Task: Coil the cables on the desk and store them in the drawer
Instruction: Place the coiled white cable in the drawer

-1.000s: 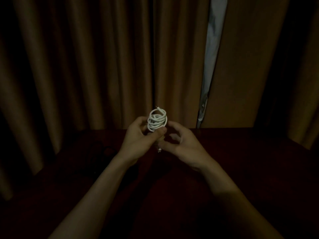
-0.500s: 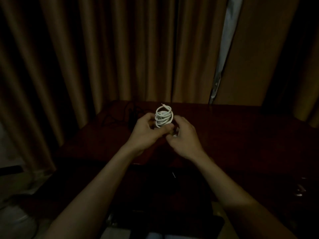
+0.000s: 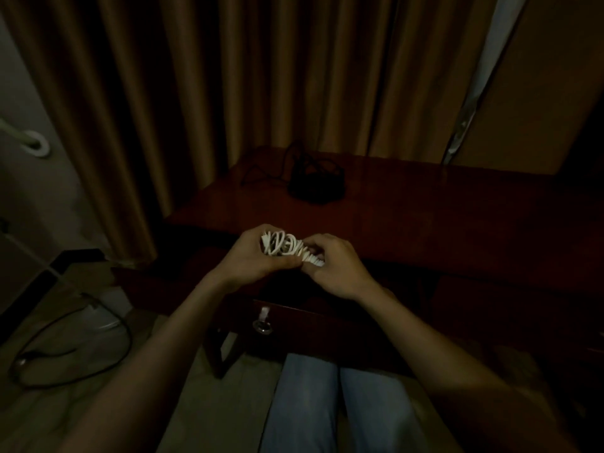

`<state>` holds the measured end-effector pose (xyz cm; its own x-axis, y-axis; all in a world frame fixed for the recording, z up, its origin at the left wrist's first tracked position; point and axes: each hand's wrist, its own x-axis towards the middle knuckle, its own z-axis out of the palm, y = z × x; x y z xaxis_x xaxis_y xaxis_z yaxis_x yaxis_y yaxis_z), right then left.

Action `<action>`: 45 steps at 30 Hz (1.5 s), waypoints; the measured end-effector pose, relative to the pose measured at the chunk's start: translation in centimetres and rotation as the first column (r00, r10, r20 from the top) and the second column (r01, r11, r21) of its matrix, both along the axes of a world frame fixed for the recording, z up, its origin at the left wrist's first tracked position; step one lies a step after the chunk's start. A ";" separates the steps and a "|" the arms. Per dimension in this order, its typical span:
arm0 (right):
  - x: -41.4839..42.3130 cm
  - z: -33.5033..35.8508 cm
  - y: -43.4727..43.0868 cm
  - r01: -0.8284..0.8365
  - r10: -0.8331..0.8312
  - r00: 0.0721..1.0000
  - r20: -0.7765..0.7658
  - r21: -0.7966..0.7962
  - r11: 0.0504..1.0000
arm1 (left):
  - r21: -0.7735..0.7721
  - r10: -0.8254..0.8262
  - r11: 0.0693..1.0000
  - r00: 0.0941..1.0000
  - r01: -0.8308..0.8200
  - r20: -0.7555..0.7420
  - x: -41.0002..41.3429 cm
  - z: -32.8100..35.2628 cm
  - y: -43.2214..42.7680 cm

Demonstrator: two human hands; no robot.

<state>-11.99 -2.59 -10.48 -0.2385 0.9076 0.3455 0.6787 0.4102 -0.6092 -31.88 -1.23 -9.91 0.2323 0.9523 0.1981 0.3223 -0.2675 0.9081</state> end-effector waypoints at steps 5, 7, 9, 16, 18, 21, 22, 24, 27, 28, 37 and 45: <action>-2.2 -1.5 0.5 -0.027 0.032 0.996 0.080 -0.068 0.997 | -0.107 -0.065 0.993 0.995 0.057 -0.076 -3.0 -1.5 -0.1; -2.6 -1.7 0.8 -0.037 0.045 0.995 0.093 -0.089 0.995 | -0.120 -0.101 0.989 0.981 0.082 -0.166 -3.5 -1.5 0.2; -2.8 -1.8 1.0 -0.050 0.063 0.992 0.106 -0.113 0.992 | -0.118 -0.116 0.989 0.954 0.086 -0.275 -3.9 -1.4 0.7; -4.2 -2.9 2.3 -0.047 0.085 0.971 0.225 -0.171 0.984 | -0.120 -0.145 0.988 0.822 0.094 -0.551 -5.3 -2.2 3.0; -5.0 -3.3 2.6 -0.052 0.105 0.950 0.294 -0.182 0.982 | -0.118 -0.165 0.986 0.753 0.117 -0.636 -5.4 -2.5 3.5; -5.7 -3.8 2.9 -0.072 0.154 0.915 0.374 -0.223 0.972 | -0.159 -0.208 0.978 0.681 0.135 -0.702 -5.2 -2.8 3.9; -5.7 -3.9 3.0 -0.076 0.171 0.908 0.383 -0.250 0.965 | -0.173 -0.224 0.975 0.670 0.143 -0.708 -5.2 -2.9 4.0; -5.6 -4.2 3.1 -0.068 0.185 0.909 0.373 -0.306 0.950 | -0.201 -0.253 0.967 0.664 0.155 -0.703 -5.2 -3.0 4.0; -5.4 -4.4 3.2 -0.053 0.185 0.918 0.351 -0.353 0.934 | -0.265 -0.286 0.954 0.702 0.142 -0.653 -5.3 -3.0 4.0; -5.4 -4.5 3.3 -0.055 0.191 0.919 0.345 -0.367 0.929 | -0.289 -0.296 0.948 0.709 0.134 -0.641 -5.3 -2.9 3.9; -5.0 -3.6 2.8 -0.113 0.306 0.885 0.351 -0.476 0.872 | -0.327 -0.350 0.933 0.592 0.149 -0.726 -5.0 -2.1 2.8; -2.8 1.2 3.5 -0.104 0.218 0.945 0.242 -0.409 0.907 | -0.250 -0.324 0.946 0.565 0.207 -0.759 -3.0 1.7 4.2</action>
